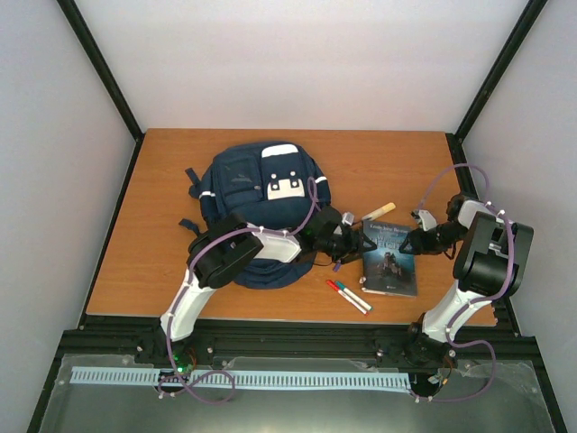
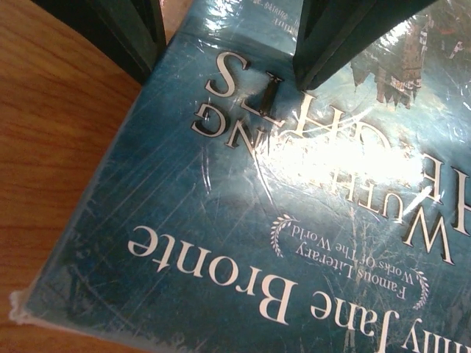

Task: Pack the student bag
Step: Pick up the book from the center of the board.

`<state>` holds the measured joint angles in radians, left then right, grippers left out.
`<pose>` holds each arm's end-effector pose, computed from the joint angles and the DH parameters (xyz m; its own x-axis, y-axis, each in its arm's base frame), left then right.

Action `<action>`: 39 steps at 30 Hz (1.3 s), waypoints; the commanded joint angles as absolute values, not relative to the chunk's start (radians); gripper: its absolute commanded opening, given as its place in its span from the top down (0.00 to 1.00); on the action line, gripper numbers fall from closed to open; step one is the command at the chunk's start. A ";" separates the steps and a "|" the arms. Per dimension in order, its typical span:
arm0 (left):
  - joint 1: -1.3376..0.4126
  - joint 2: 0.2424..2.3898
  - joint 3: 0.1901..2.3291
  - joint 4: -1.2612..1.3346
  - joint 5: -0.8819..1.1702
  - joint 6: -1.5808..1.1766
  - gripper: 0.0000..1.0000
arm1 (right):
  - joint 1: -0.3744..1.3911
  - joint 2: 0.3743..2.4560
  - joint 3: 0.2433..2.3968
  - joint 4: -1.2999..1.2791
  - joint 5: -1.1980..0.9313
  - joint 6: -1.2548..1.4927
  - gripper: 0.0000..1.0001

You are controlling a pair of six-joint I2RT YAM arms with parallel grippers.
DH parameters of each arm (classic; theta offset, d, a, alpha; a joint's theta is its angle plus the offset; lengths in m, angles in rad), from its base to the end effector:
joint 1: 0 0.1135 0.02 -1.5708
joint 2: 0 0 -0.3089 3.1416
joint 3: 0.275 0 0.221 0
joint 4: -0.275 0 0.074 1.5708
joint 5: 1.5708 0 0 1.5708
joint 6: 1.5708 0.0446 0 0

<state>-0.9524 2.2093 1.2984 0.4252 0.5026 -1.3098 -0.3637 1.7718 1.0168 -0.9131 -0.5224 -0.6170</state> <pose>0.2619 -0.4051 0.1775 -0.9983 -0.0573 -0.0109 -0.0135 0.4090 -0.9124 0.2572 -0.0741 0.2020 -0.9632 -0.1699 -0.2081 -0.2498 0.8514 0.4612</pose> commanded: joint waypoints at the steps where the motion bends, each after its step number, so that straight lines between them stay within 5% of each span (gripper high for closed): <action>1: -0.999 2.205 1.396 0.775 0.560 -1.359 0.46 | -0.339 1.803 0.979 -0.992 -0.583 -0.670 0.51; 9: -0.999 2.246 1.451 0.756 0.563 -1.366 0.40 | -0.339 1.802 0.973 -1.009 -0.615 -0.711 0.48; 32: -0.989 2.164 1.386 0.800 0.564 -1.330 0.98 | -0.413 1.683 1.003 -1.076 -0.648 -0.768 0.44; 39: -0.952 2.062 1.357 0.728 0.589 -1.237 0.99 | -0.425 1.473 1.041 -1.134 -0.657 -0.777 0.31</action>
<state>-0.9695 2.2135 1.3281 0.5686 0.5659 -1.3178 -0.4255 1.5848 1.0164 -1.0454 -0.6090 -0.7609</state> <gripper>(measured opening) 0.225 0.644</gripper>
